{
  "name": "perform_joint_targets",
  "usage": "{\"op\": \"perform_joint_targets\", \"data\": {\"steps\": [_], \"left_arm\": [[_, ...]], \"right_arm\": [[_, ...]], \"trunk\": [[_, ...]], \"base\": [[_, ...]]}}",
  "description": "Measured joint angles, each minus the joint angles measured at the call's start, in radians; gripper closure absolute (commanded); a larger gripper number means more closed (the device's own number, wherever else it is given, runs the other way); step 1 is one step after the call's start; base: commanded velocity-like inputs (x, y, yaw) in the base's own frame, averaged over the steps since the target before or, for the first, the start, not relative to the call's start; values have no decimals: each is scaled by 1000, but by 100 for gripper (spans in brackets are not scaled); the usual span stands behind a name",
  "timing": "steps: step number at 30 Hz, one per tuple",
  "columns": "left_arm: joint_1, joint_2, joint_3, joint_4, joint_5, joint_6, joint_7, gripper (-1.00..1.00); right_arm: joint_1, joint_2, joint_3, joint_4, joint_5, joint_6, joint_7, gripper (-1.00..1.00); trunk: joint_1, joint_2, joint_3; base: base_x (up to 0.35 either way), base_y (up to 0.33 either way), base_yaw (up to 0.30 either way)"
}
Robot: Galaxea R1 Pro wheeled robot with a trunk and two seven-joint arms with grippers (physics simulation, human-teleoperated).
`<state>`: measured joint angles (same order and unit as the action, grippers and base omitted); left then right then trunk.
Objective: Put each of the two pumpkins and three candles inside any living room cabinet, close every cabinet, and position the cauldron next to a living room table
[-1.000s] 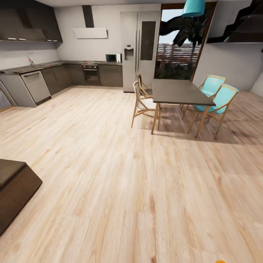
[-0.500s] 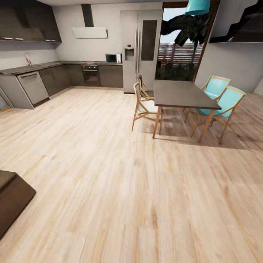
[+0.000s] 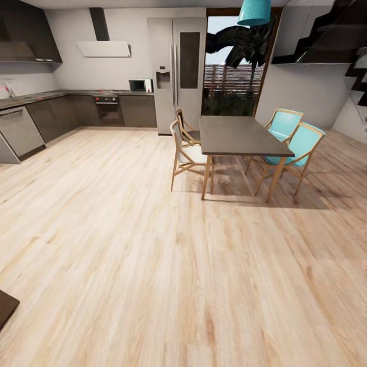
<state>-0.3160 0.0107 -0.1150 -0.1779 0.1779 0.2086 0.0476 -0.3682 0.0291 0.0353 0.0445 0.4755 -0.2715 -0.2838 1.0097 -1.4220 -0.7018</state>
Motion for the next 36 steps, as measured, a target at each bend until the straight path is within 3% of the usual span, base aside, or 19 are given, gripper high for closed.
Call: {"op": "perform_joint_targets", "data": {"steps": [10, 36], "left_arm": [[0, 0, 0, 0, 0, 0, 0, -100], [0, 0, 0, 0, 0, 0, 0, -100]], "right_arm": [[0, 1, 0, 0, -3, 0, 0, -100], [0, 3, -2, 0, -5, 0, 1, -100]], "trunk": [[0, 0, 2], [0, 0, -30]], "base": [[334, 0, -82], [334, 0, -159]]}}
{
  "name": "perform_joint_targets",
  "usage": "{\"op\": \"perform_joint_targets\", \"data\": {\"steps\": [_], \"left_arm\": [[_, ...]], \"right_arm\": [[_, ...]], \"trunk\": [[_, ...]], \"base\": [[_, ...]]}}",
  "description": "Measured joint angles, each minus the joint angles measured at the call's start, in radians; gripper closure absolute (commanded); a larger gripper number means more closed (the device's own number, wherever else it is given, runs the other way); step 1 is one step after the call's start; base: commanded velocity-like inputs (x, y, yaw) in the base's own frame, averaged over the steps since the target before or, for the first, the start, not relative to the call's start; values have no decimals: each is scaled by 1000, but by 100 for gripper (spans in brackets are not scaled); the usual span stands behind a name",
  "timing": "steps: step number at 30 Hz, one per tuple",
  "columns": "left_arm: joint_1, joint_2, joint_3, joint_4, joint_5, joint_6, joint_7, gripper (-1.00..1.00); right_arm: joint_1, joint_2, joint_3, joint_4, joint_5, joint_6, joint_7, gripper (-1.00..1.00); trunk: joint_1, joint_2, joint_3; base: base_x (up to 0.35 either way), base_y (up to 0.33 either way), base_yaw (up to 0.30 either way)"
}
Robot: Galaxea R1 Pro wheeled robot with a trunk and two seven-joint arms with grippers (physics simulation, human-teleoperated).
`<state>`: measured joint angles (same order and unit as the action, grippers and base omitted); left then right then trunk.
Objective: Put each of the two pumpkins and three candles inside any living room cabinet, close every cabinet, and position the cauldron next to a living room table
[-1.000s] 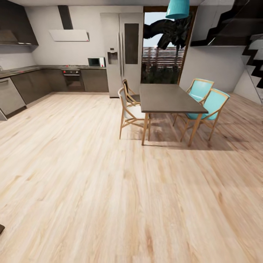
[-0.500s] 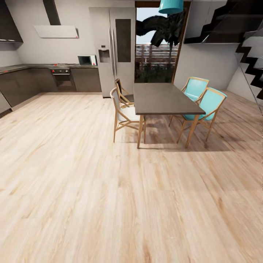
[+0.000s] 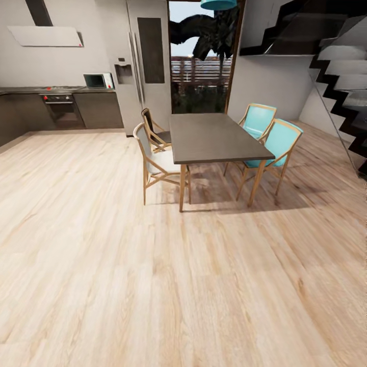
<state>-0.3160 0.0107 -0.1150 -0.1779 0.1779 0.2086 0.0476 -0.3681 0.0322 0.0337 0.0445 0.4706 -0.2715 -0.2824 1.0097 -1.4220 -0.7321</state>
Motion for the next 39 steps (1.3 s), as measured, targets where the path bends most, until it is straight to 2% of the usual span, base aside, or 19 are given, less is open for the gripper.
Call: {"op": "perform_joint_targets", "data": {"steps": [39], "left_arm": [[0, 0, 0, 0, 0, 0, 0, -100]], "right_arm": [[0, 0, 0, 0, 0, 0, 0, -100]], "trunk": [[0, 0, -28]], "base": [[333, -2, -255]]}}
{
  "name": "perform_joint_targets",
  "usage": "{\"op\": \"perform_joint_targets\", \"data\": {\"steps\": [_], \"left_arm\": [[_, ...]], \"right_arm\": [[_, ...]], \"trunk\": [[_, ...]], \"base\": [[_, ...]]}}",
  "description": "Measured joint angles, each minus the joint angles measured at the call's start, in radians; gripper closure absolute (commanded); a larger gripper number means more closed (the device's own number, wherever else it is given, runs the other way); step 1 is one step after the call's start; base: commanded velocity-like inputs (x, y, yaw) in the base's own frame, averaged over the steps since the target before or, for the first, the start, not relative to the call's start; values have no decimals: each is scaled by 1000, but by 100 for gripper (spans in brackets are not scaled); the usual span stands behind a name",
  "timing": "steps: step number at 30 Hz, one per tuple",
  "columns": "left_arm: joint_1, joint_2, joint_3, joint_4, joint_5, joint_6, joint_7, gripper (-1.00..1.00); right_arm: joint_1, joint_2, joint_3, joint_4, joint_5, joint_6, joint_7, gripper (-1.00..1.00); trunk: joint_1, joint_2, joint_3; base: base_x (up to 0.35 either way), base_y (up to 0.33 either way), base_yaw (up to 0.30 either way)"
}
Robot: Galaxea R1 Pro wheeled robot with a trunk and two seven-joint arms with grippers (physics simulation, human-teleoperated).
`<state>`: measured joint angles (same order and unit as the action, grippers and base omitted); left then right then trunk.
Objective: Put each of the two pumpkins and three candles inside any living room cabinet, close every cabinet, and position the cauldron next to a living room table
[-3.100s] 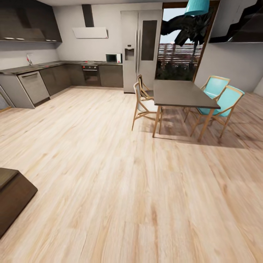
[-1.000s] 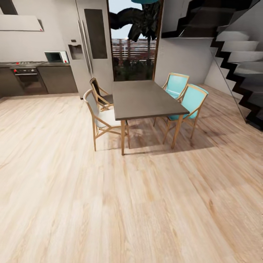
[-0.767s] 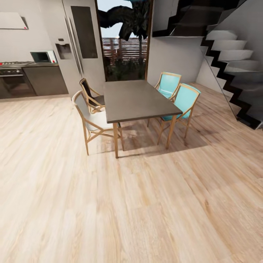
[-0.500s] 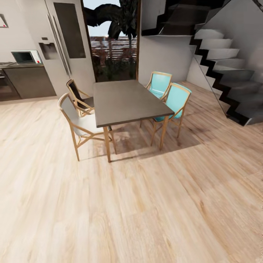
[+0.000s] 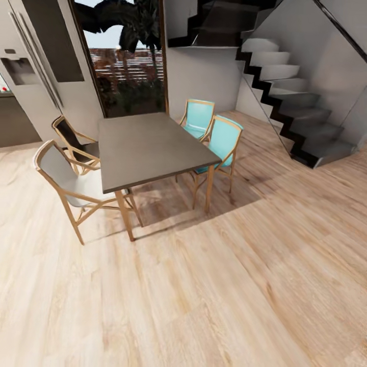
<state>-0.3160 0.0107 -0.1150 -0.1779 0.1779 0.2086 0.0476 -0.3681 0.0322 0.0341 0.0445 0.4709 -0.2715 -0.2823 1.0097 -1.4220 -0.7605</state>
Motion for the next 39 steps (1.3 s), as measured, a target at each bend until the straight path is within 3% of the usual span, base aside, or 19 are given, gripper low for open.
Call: {"op": "perform_joint_targets", "data": {"steps": [19, 39], "left_arm": [[0, 0, 0, 0, 0, 0, 0, -100], [0, 1, 0, -2, 0, -1, 0, -100]], "right_arm": [[0, 0, 0, 0, 0, 0, 0, -100], [0, 0, 0, 0, -1, 0, 0, -100]], "trunk": [[0, 0, -9], [0, 0, -18]], "base": [[297, -90, -270], [14, -3, -271]]}}
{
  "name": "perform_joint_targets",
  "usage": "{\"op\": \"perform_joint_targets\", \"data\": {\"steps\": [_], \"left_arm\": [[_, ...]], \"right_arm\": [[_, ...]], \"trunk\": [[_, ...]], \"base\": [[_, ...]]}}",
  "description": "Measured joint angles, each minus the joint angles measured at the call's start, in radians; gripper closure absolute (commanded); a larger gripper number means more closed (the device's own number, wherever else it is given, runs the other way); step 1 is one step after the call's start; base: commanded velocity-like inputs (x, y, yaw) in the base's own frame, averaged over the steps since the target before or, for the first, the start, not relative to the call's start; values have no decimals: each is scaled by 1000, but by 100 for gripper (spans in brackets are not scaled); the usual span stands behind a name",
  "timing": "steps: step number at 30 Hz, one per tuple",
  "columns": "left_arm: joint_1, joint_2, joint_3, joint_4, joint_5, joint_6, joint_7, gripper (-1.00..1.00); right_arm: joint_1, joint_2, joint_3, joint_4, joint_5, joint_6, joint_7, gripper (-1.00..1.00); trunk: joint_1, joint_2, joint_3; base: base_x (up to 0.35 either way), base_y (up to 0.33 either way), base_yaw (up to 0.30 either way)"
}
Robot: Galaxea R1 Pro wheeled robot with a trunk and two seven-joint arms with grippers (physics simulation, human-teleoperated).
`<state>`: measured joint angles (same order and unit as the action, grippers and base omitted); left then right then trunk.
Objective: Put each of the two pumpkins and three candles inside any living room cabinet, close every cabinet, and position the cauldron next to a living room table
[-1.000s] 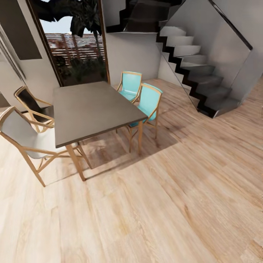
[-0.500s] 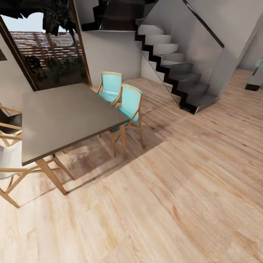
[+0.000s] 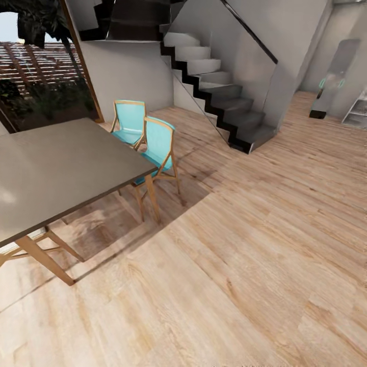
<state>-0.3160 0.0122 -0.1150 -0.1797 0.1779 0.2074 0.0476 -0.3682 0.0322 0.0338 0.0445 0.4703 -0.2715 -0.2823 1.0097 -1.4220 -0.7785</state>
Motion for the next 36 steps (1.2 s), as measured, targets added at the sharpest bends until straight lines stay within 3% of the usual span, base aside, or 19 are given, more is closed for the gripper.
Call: {"op": "perform_joint_targets", "data": {"steps": [16, 36], "left_arm": [[0, 0, 0, 0, 0, 0, 2, -100], [0, 0, 0, 0, 0, 0, 2, -100]], "right_arm": [[0, 0, -2, 0, -4, -2, 0, -100], [0, -1, -2, 0, -4, -2, 0, -100]], "trunk": [[0, 0, 1], [0, 0, 22]], "base": [[88, 0, -279], [312, 0, -249]]}}
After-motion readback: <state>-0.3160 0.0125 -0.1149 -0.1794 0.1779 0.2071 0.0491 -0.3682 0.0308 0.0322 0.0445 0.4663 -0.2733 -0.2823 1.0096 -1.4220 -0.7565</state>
